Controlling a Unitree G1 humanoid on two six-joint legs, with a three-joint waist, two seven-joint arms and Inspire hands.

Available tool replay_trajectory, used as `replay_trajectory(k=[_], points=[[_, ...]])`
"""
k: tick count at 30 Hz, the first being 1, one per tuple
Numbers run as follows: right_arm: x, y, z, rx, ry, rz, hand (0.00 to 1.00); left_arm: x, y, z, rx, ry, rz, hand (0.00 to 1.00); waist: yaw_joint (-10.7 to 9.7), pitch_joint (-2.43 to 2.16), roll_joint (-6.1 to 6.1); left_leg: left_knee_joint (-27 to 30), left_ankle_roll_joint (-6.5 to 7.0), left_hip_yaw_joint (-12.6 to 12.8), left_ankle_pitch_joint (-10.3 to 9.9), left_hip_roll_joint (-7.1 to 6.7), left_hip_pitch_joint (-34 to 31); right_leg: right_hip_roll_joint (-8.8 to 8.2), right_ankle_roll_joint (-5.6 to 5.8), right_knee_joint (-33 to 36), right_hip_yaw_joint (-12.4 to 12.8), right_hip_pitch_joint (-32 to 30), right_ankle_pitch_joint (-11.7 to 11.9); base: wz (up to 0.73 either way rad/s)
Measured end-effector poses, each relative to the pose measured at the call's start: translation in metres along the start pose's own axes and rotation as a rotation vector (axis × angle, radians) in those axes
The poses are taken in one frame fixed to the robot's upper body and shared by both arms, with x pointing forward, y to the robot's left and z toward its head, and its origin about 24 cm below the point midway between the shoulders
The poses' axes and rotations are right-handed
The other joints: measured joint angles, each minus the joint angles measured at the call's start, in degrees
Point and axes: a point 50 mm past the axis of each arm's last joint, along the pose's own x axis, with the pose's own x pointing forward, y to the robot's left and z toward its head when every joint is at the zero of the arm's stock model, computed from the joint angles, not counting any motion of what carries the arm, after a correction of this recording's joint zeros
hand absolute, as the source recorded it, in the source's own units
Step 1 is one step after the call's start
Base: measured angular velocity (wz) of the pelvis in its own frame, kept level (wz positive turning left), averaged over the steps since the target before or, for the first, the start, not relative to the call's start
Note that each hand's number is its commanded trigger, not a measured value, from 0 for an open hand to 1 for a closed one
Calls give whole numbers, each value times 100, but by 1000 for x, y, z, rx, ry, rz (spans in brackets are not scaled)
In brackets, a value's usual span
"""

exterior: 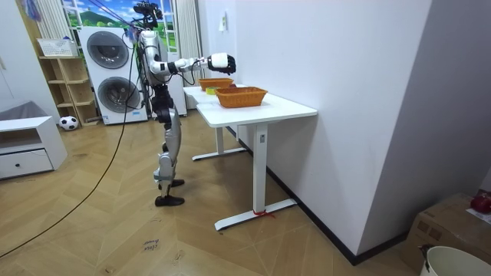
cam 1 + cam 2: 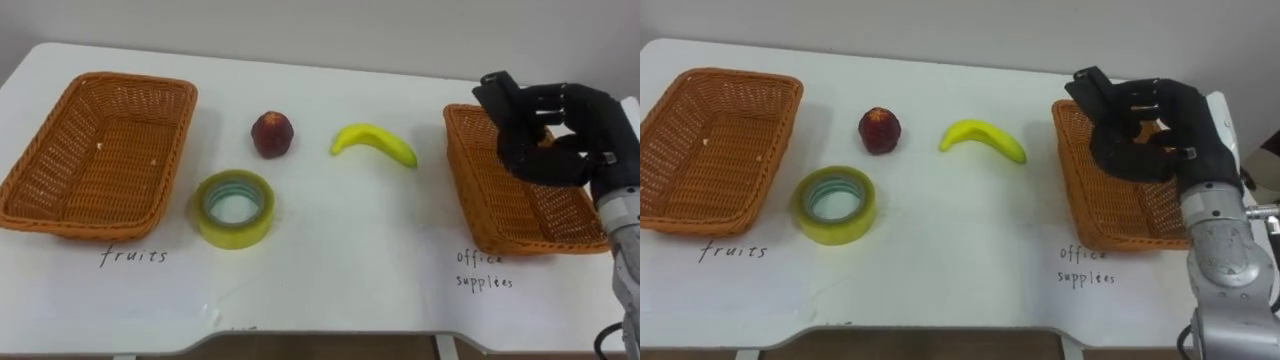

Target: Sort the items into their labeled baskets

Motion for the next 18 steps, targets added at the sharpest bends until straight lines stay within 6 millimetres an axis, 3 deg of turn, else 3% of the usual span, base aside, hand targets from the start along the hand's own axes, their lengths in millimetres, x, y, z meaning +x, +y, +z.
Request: replay_trajectory(k=[18], points=[[-2,-2,-18,-3,76,-22,100,0,2,2,-24,-5,10,0,10,-6,0,0,0,71,0,5,8,-2,0,0,15,-27,0,-1]])
